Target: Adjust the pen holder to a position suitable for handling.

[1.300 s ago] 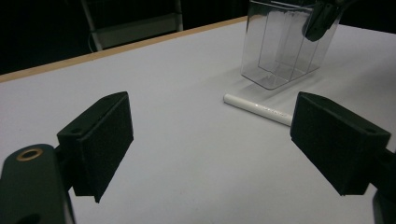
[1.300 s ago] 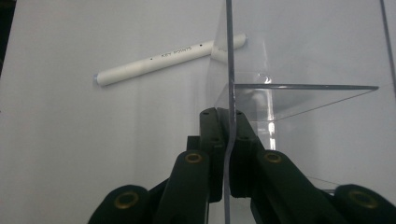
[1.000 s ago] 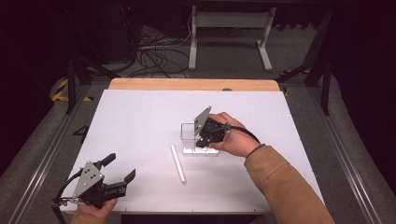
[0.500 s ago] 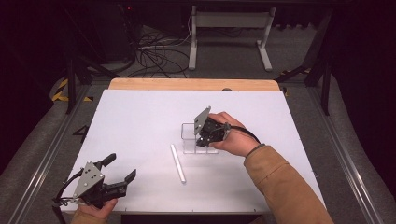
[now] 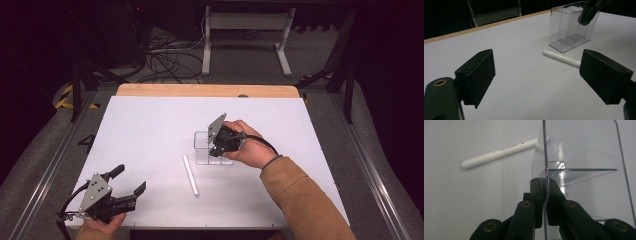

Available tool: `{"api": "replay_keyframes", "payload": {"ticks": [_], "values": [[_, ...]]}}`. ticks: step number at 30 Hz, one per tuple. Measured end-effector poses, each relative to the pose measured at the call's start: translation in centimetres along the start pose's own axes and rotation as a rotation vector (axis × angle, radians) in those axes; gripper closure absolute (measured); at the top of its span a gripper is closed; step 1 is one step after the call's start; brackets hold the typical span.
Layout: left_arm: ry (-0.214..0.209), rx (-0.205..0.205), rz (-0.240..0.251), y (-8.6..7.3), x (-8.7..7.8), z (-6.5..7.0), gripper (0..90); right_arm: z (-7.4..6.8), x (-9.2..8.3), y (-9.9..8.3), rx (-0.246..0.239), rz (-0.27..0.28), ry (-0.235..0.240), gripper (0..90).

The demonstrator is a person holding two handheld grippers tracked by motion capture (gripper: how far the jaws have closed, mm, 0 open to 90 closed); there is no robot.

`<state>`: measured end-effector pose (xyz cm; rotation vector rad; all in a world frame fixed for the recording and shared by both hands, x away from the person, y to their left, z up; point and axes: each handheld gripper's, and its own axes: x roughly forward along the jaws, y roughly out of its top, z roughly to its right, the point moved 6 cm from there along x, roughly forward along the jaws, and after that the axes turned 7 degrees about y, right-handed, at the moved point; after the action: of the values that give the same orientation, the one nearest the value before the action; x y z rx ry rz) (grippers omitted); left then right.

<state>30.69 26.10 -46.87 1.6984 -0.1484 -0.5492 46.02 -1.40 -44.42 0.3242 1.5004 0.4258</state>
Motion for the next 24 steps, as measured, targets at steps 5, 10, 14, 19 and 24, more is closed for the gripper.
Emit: {"api": "replay_keyframes", "payload": {"ticks": [5, 10, 14, 19, 24], "values": [[-0.001, -0.001, -0.002, 0.0, 0.0, 0.0, 14.2, 0.0, 0.0, -0.1, -0.008, 0.008, 0.003, 85.5], [0.002, -0.001, 0.002, 0.0, 0.0, -0.1, 14.2, -0.2, -1.2, 0.0, -0.003, 0.064, -0.046, 71.3], [0.003, -0.002, -0.004, -0.1, -0.1, -0.1, 14.2, -0.9, -2.8, 0.3, 0.022, 0.144, -0.121, 55.8], [0.012, -0.005, -0.003, -0.1, -0.1, -0.3, 14.2, -1.7, -4.4, 0.8, 0.025, 0.210, -0.218, 48.8], [-0.001, -0.004, -0.006, 0.0, 0.4, -0.1, 14.2, -2.4, -5.2, 1.2, 0.036, 0.270, -0.218, 45.4]]}}
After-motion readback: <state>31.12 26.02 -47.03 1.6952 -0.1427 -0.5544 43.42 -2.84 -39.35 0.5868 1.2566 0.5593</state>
